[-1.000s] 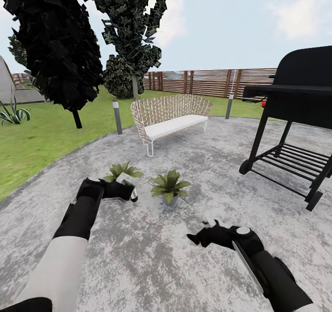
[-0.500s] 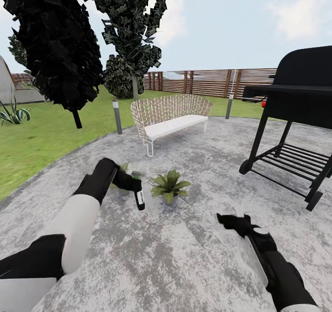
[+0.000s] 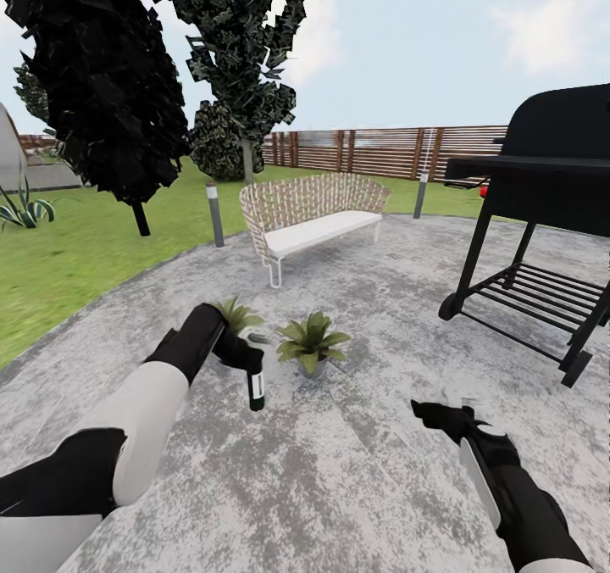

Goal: Pick up the pesticide atomizer in the garden and spray insectifuge to fully cover both potted plants in the garden.

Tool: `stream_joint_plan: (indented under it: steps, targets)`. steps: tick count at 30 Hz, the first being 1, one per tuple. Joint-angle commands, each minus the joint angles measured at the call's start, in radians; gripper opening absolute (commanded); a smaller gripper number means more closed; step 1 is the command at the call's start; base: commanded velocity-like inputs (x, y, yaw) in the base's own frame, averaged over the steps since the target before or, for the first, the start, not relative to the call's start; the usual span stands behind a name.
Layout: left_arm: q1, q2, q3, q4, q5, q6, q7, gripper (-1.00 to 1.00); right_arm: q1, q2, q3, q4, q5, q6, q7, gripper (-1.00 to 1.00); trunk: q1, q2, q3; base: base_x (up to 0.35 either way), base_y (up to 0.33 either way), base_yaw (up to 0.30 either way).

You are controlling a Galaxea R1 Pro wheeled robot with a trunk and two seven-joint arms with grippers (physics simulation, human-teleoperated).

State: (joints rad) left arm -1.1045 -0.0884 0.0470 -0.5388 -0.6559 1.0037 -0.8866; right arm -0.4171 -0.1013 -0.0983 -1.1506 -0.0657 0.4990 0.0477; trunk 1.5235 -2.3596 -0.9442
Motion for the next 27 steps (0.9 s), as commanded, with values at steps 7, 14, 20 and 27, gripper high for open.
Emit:
stream_joint_plan:
  steps: [7,14,20,27]
  targets:
    - [0.003,0.002,-0.035,-0.001,-0.005,0.006,-0.009,-1.0,0.0,0.008,0.002,0.04,-0.005,0.0,0.0,1.0,0.0,0.0,0.002,0.0,0.0,-0.248]
    - [0.003,0.004,-0.031,-0.011,-0.002,0.005,-0.009,-1.0,0.001,0.008,0.002,0.105,-0.006,-0.118,0.007,1.0,0.0,0.0,0.003,0.0,0.0,-0.294]
    - [-0.004,0.003,-0.033,-0.016,-0.004,0.003,-0.009,-1.0,0.001,0.01,0.003,0.273,-0.008,-0.414,0.006,1.0,0.0,0.0,0.003,0.0,0.0,-0.264]
    - [-0.003,0.004,-0.033,-0.018,-0.006,0.002,-0.009,-1.0,0.001,0.009,0.005,0.336,-0.008,-0.486,0.01,1.0,0.0,0.0,0.003,0.0,0.0,-0.048]
